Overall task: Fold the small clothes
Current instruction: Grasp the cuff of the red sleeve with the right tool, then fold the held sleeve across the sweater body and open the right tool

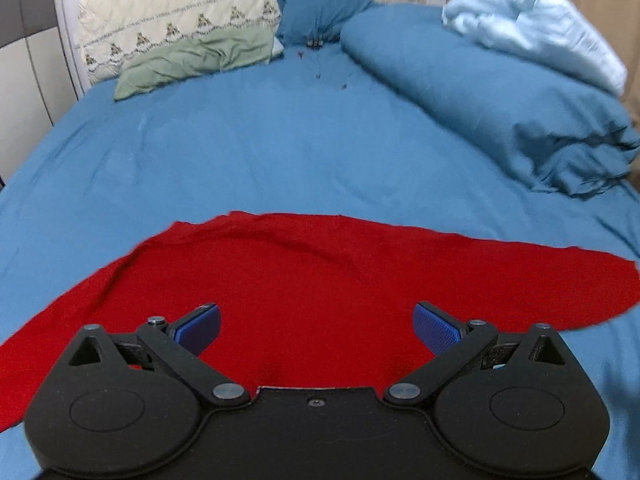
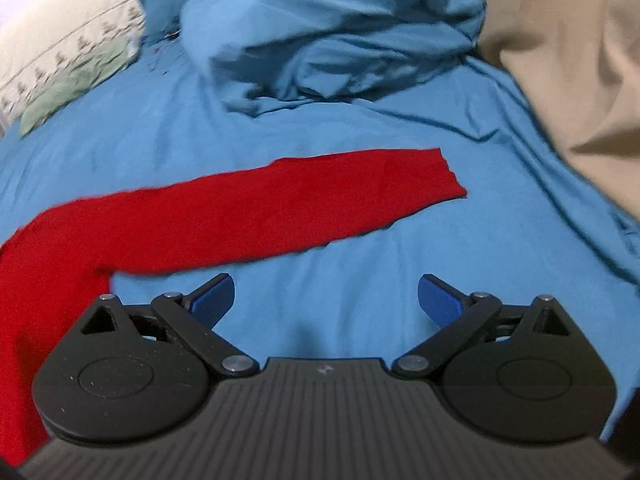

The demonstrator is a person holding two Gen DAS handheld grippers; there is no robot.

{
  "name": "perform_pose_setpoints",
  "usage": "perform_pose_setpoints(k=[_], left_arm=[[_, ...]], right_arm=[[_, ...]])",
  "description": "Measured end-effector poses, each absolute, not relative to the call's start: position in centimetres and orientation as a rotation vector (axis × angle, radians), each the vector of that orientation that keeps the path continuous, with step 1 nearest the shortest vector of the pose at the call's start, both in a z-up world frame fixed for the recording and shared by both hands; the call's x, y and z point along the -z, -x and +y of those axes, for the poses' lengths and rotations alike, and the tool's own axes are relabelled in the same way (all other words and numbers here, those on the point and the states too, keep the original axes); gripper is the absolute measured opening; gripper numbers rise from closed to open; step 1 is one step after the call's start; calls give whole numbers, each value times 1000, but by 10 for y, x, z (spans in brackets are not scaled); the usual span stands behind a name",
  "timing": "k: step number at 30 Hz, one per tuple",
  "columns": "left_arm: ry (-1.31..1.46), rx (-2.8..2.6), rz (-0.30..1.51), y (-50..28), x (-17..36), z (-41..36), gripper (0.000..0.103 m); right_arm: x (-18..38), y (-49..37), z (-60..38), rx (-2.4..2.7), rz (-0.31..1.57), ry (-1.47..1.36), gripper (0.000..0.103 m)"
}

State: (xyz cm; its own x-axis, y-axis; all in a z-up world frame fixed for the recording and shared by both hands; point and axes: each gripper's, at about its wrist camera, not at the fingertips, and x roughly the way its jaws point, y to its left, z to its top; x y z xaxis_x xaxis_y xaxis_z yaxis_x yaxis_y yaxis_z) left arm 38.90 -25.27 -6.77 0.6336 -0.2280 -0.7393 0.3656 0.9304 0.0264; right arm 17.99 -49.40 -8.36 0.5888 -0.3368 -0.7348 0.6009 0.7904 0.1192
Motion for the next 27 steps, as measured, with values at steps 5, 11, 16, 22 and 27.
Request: perform_pose_setpoints(k=[5, 11, 16, 22, 27], left_arm=[[-182, 313, 859, -430, 120, -279, 103], [-165, 289, 942, -457, 172, -291, 103], [-199, 291, 898, -456, 185, -296, 103], [-140, 361, 967, -465, 176, -277, 103], [-127, 359, 900, -459, 145, -240, 103]], right_arm=[[135, -204, -544, 602, 706, -466, 103], [163, -214, -574, 667, 578, -543, 85], [167, -228, -583, 735, 558, -485, 38], [152, -236, -585, 733, 562, -470, 21], [93, -261, -550, 556, 484, -437, 21]])
